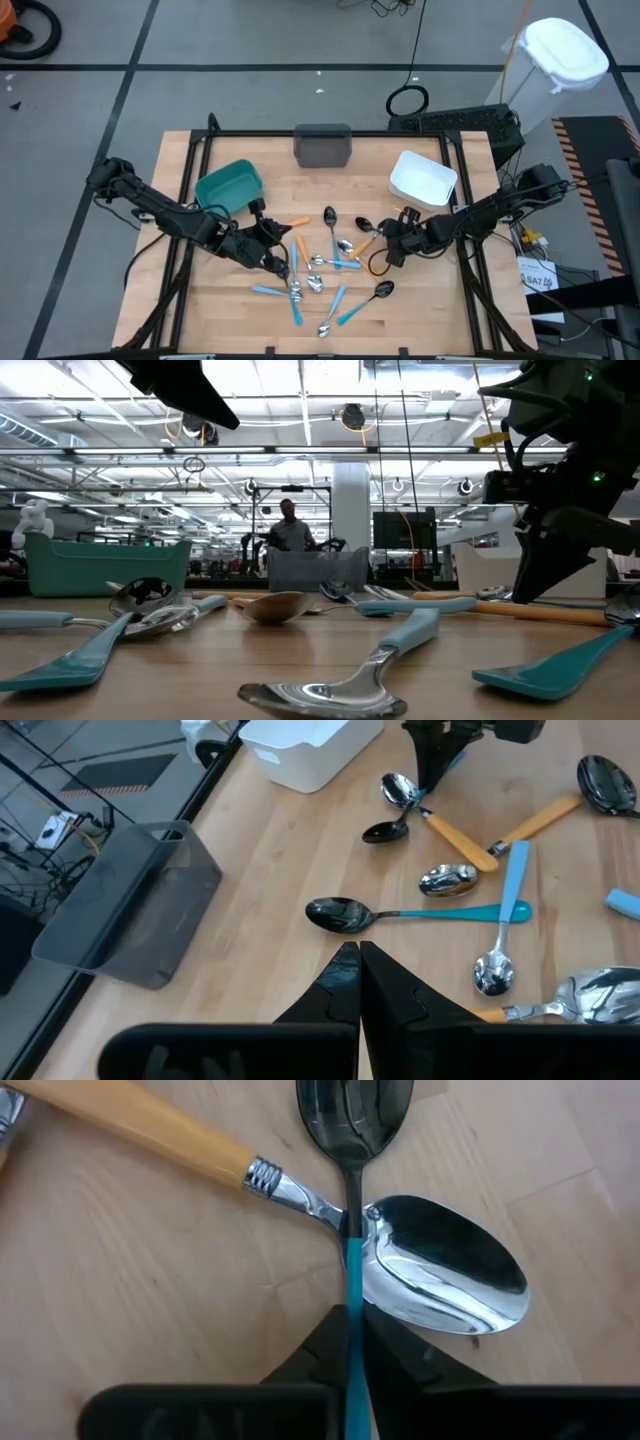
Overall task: Sort silverware by color (type)
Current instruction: Put the blue spoon into the white bin
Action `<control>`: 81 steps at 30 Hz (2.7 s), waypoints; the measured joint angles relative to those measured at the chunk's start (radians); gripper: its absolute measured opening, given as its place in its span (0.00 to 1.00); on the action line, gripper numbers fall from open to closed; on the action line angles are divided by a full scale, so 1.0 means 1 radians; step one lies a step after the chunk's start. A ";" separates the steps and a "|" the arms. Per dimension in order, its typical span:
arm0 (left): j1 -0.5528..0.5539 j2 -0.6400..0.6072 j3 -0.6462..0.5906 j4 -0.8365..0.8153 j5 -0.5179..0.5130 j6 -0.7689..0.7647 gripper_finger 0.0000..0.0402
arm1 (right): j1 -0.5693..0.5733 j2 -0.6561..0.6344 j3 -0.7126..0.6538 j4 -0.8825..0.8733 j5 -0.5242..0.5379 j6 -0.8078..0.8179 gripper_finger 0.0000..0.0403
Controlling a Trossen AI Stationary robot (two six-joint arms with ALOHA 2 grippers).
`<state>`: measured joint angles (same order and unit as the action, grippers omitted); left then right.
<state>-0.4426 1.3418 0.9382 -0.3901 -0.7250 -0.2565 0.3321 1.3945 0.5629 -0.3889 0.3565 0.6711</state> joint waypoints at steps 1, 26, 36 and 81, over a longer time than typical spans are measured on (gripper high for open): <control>0.003 0.000 0.000 0.000 0.000 0.000 0.00 | 0.000 0.000 0.000 0.001 -0.002 0.003 0.06; 0.018 0.000 -0.001 0.058 0.001 0.021 0.00 | 0.003 0.000 0.000 0.021 -0.022 -0.067 0.03; 0.018 0.000 -0.001 0.055 0.001 0.029 0.00 | 0.005 -0.096 0.013 0.012 -0.069 -0.136 0.01; 0.045 0.000 -0.001 0.115 0.001 0.048 0.00 | -0.088 0.074 0.018 0.358 0.070 -0.181 0.33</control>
<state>-0.3977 1.3418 0.9375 -0.2749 -0.7241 -0.2088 0.2440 1.4688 0.5804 -0.0308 0.4263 0.4897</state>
